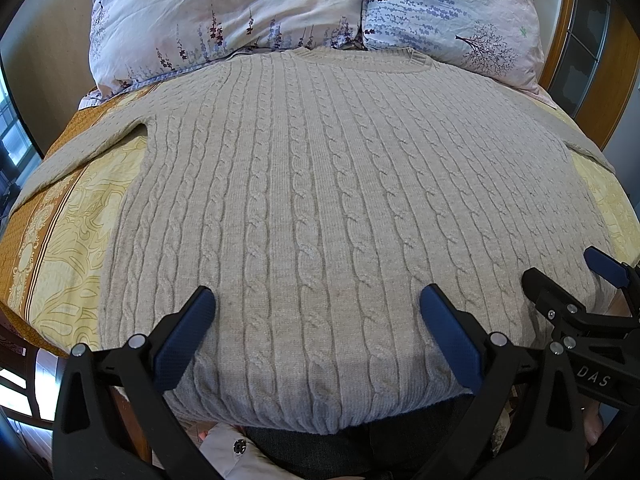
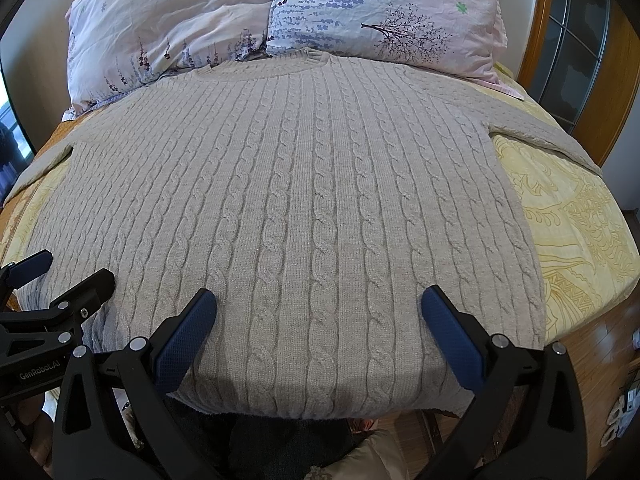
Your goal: Fold small clothes
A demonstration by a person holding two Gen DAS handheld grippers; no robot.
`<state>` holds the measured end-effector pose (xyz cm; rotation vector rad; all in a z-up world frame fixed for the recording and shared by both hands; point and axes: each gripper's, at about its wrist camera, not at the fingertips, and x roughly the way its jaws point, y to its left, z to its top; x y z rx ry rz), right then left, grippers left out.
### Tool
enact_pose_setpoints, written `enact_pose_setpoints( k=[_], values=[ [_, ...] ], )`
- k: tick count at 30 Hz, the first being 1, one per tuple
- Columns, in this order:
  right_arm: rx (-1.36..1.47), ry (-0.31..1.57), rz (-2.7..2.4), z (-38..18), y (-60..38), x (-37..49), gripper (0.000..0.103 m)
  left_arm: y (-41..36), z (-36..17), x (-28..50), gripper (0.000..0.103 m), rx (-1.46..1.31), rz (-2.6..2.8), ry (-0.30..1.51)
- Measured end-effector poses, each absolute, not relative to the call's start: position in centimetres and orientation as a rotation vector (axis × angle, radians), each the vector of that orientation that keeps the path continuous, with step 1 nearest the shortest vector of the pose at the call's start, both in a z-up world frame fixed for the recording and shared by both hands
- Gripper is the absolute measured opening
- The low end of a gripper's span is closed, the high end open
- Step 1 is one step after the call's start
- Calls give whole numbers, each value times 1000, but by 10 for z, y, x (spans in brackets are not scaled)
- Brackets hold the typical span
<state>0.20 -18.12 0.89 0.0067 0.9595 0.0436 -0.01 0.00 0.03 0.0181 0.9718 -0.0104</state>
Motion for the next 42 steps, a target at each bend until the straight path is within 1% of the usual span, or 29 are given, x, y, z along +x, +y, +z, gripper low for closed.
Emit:
enact_pose_setpoints(
  k=[20, 24, 29, 31, 33, 38, 40, 41, 42],
  values=[
    [6, 944, 49, 12, -181, 1, 102, -1, 3, 8, 101, 27, -20, 1000],
    [-5, 900, 79, 10, -181, 0, 102, 0, 1, 9, 101, 31, -33, 1007],
    [-27, 777, 161, 3, -187, -3, 102, 3, 1, 13, 101, 25, -30, 946],
    [22, 794, 184, 4, -198, 7, 102, 3, 2, 18, 101, 31, -34, 939],
    [123, 762, 168, 10, -224, 19, 102, 6, 5, 24, 101, 31, -42, 923],
    [358, 694, 18, 49, -314, 66, 101, 25, 19, 47, 101, -72, -158, 857],
    [439, 702, -30, 52, -344, 83, 89, 29, 24, 58, 101, -86, -166, 849],
    [487, 714, -53, 51, -358, 92, 77, 29, 29, 65, 101, -69, -157, 834],
    [556, 737, -90, 47, -378, 105, 67, 29, 31, 69, 101, -49, -149, 816]
  ],
)
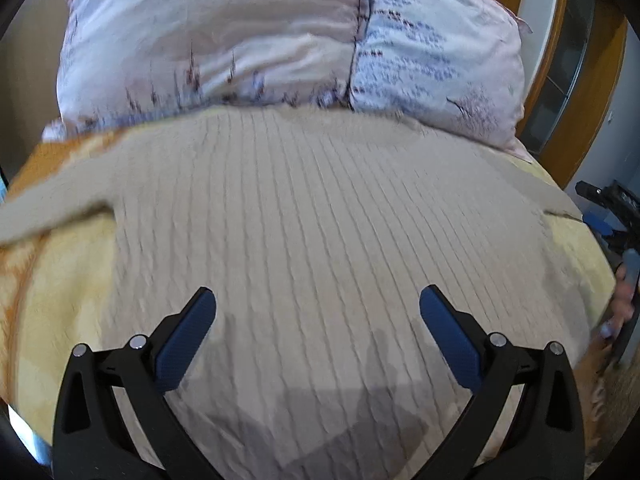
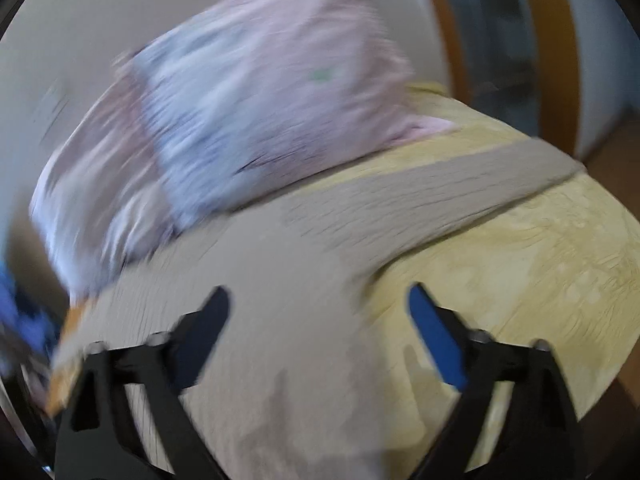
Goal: Fold small clothes
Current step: 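Grasp the sweater sleeve with the right gripper and lift it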
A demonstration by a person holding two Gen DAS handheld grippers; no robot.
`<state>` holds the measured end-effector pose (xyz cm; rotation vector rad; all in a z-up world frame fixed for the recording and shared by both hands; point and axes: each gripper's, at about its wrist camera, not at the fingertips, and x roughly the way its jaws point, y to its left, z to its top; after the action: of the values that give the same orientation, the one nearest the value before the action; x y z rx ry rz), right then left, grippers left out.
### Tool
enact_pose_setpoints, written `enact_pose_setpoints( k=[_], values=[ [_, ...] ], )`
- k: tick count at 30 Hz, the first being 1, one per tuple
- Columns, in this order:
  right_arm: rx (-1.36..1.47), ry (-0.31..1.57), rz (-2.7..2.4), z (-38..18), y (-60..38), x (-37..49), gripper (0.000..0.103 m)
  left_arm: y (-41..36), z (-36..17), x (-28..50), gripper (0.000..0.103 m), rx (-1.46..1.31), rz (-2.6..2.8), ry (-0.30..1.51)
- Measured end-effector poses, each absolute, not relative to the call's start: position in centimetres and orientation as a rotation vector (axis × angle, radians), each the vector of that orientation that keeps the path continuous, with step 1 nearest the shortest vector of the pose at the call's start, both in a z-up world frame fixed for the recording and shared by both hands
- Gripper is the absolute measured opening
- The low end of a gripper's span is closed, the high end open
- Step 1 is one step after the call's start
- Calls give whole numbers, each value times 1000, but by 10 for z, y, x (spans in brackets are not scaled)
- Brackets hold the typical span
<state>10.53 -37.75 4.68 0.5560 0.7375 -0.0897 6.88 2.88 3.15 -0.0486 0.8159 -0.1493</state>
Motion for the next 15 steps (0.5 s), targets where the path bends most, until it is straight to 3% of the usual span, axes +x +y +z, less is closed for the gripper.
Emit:
enact_pose_setpoints(
  k=[3, 8, 15],
  values=[
    [739, 795, -169, 25, -422, 131, 56, 28, 43, 82, 101, 14, -153, 754],
    [891, 812, -326, -1, -466, 151, 52, 34, 50, 111, 101, 9, -182, 790],
    [963, 794, -380, -17, -482, 157, 37, 48, 40, 141, 101, -71, -222, 858]
  ],
)
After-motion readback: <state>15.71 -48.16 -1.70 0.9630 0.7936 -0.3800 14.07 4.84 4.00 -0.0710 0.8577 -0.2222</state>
